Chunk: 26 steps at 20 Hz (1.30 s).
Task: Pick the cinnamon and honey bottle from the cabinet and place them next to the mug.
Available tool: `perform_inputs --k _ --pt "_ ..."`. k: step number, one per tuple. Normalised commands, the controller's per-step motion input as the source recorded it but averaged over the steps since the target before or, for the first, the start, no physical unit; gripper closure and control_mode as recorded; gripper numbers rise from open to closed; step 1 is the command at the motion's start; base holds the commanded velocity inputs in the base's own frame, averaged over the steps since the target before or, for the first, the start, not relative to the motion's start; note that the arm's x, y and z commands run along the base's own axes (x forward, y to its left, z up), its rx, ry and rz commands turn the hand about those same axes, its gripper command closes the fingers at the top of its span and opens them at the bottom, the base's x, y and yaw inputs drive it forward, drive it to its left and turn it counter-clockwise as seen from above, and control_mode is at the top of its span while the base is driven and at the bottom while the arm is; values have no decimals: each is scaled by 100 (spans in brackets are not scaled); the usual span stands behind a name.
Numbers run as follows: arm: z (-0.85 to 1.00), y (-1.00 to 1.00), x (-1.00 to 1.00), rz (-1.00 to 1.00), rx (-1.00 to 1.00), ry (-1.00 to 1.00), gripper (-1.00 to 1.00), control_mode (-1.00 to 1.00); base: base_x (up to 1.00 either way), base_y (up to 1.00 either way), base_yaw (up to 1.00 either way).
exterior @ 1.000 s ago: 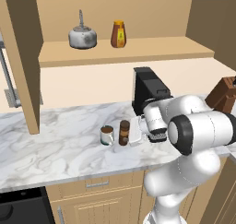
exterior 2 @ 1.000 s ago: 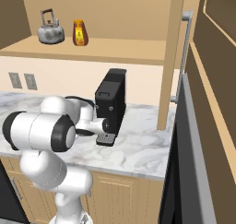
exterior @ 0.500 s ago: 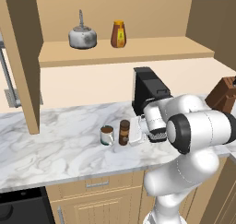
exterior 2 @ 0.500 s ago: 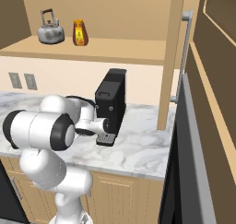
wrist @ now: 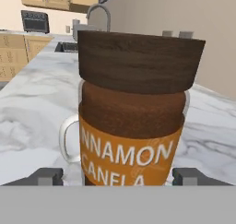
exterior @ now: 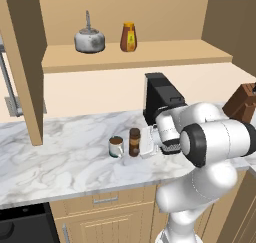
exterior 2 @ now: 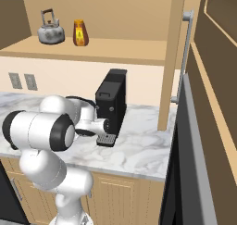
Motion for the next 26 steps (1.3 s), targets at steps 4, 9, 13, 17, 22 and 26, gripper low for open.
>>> perform_inputs --k 4,9,13,17,22,26 --pt "9 -5 0 0 1 0 -100 -100 0 0 0" --pt "34 -6 0 -1 4 -1 -100 -100 0 0 0" --pt "42 -3 1 -4 4 -5 -100 -100 0 0 0" --pt "59 0 0 -4 5 -4 -100 -100 0 0 0" --pt "73 0 -4 -7 6 -1 -100 -100 0 0 0" --pt "89 0 0 -8 3 1 -100 -100 0 0 0"
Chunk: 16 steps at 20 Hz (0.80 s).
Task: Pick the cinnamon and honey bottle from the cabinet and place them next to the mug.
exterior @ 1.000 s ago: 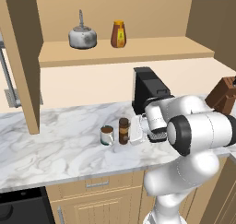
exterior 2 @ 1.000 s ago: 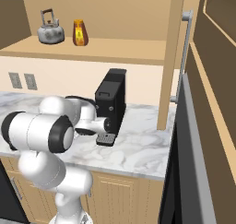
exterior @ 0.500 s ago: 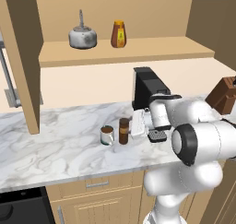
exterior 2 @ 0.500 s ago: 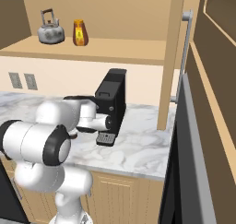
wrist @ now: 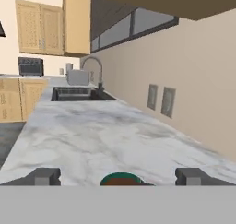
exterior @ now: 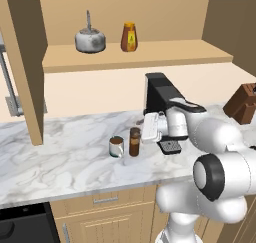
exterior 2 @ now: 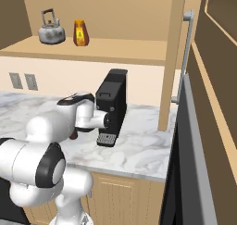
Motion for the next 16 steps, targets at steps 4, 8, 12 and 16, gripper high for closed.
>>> perform_inputs --k 4,8,12,16 --pt "87 0 0 -8 1 2 -100 -100 0 0 0" --pt "66 0 0 -8 0 5 -100 -100 0 0 0" --pt "50 -1 -26 -9 0 12 -100 -100 0 0 0" --pt "33 0 -51 -16 0 18 -100 -100 0 0 0"
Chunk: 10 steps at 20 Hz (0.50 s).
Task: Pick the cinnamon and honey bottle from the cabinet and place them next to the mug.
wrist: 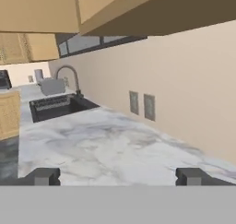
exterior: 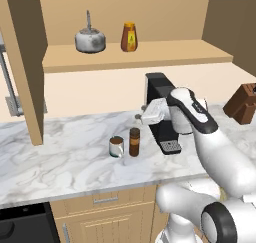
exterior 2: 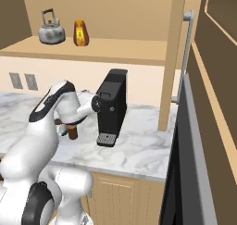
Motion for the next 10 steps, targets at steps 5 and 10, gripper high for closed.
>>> perform_inputs --k 5,10 --pt "54 0 -59 -21 0 21 -100 -100 0 0 0" --pt "68 -6 -54 -23 0 18 -100 -100 0 0 0"
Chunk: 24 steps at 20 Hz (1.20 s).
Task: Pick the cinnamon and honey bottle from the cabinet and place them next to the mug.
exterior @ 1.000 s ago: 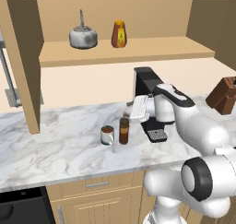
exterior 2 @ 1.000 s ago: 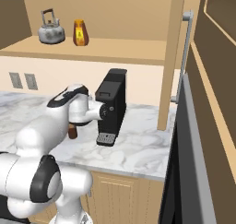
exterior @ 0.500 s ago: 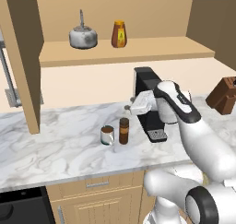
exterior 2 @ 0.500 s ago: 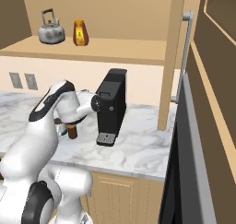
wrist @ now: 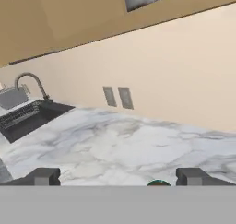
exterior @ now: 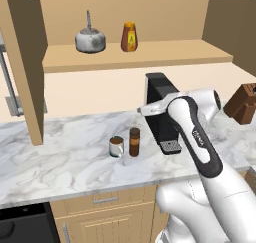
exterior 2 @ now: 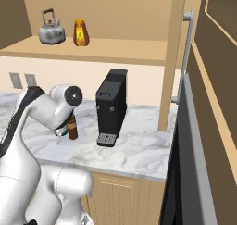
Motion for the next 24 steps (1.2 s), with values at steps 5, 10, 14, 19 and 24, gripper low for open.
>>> perform_inputs --k 5,10,14,19,24 --pt "52 -24 -40 -28 0 11 -100 -100 0 0 0" --pt "85 -27 -17 -30 0 5 -100 -100 0 0 0" --pt "100 -26 -12 -30 0 4 -100 -100 0 0 0" --pt "99 -11 -3 -19 -3 0 -100 -100 0 0 0" --pt "72 -1 44 -8 -12 0 -100 -100 0 0 0"
